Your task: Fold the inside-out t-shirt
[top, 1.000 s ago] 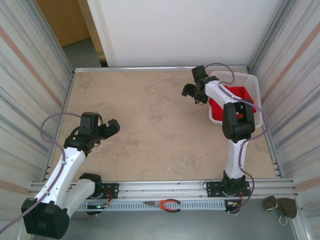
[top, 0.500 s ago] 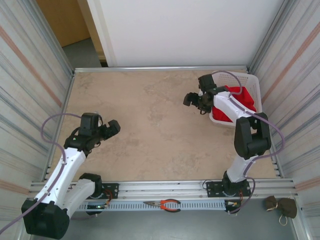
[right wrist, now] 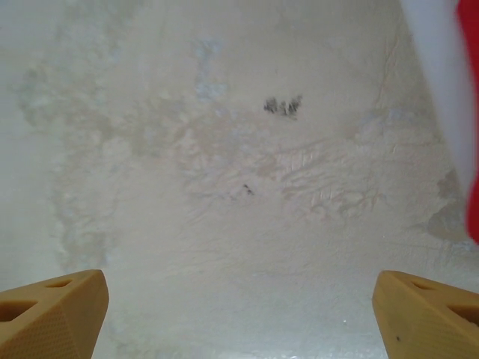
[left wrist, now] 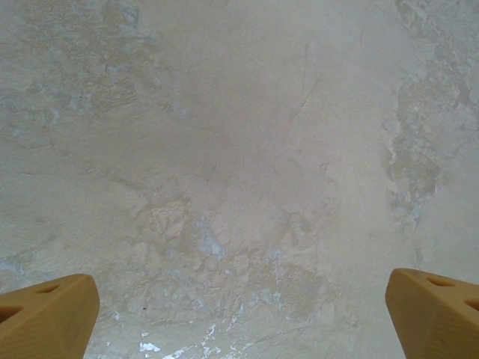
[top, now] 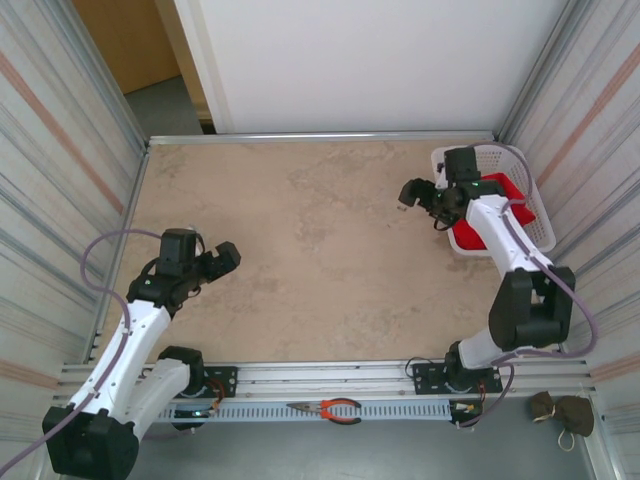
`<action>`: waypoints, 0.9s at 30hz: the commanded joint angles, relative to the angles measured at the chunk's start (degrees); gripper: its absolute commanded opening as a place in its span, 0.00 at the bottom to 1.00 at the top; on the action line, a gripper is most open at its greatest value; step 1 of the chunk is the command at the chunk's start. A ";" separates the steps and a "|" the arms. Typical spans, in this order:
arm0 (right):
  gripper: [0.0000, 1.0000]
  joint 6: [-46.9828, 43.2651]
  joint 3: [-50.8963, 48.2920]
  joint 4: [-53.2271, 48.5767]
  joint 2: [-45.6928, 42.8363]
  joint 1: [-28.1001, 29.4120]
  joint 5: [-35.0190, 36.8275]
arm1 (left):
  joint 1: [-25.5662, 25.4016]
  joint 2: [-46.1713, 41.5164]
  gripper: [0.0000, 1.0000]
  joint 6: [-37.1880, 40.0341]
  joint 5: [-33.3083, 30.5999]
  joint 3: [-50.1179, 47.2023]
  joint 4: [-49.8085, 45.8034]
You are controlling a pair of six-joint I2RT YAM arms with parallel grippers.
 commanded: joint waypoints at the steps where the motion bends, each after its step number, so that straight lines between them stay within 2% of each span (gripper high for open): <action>1: 0.95 0.47 2.83 -4.11 -3.92 -5.93 3.65 | 0.47 -0.24 0.99 -0.40 0.99 -1.15 0.56; 4: 0.98 1.83 2.80 -5.40 -3.75 -11.77 6.64 | 0.48 0.35 0.99 -0.37 1.72 -1.33 0.92; 7: 0.98 2.36 3.62 -6.11 -1.36 -15.09 7.16 | 0.54 0.55 0.99 -0.07 2.30 -1.55 1.38; 11: 0.97 1.85 5.92 -6.27 4.35 -15.90 5.74 | 0.44 0.63 0.99 0.70 3.55 -1.21 1.71; 13: 0.92 1.52 7.11 -5.78 7.35 -16.04 4.86 | 0.51 0.72 0.99 0.96 4.15 -0.84 1.45; 14: 0.84 0.98 8.13 -5.86 8.86 -16.07 3.65 | 0.54 0.80 0.99 1.12 4.26 -0.56 1.29; 15: 0.70 0.49 9.06 -5.72 9.89 -16.15 2.38 | 0.55 0.82 0.99 1.27 4.47 -0.43 0.93; 17: 0.32 -0.03 10.79 -5.18 9.88 -16.16 -0.92 | 0.57 0.69 0.99 1.74 4.91 0.06 0.33; 19: 0.09 0.61 11.56 -3.08 7.05 -15.72 -6.44 | 0.59 0.42 0.99 1.95 5.22 0.32 0.05; 20: 0.01 1.28 11.88 -1.37 4.66 -14.84 -8.98 | 0.59 0.22 0.99 2.17 5.36 0.35 0.09; 23: 0.00 3.34 16.51 0.88 -1.22 -9.01 -13.55 | 0.59 -0.09 0.99 2.11 5.59 0.40 0.84; 27: 0.00 5.55 28.74 0.21 -2.50 4.05 -15.09 | 0.69 0.82 0.99 2.27 5.86 1.67 1.27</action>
